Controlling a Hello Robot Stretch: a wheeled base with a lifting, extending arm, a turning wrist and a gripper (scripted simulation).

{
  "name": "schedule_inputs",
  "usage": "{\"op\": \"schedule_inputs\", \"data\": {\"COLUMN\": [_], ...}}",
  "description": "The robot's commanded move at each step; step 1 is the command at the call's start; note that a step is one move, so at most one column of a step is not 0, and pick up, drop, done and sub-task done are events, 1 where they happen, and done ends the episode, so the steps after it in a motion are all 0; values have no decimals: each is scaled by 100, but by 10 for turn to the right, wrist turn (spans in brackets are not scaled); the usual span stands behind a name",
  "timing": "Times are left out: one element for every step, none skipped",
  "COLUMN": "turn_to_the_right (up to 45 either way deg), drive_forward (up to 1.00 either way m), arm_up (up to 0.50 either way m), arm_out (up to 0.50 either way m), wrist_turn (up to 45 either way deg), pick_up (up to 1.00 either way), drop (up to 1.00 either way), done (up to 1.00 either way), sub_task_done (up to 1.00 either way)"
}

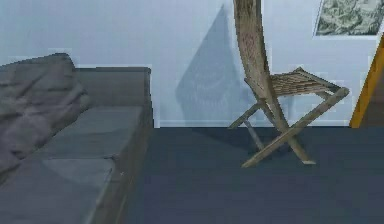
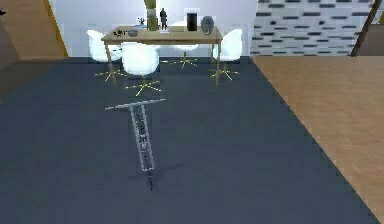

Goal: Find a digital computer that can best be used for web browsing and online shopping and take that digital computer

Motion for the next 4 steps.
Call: {"op": "schedule_inputs", "data": {"turn_to_the_right": [0,450,60,0], "drive_forward": [30,0,0,100], "arm_up": [0,0,0,0], "arm_out": [0,0,0,0], "wrist_turn": [0,0,0,0], "pick_up": [0,0,0,0], "drop": [0,0,0,0], "done": [0,0,0,0], "sub_task_done": [0,0,0,0]}}
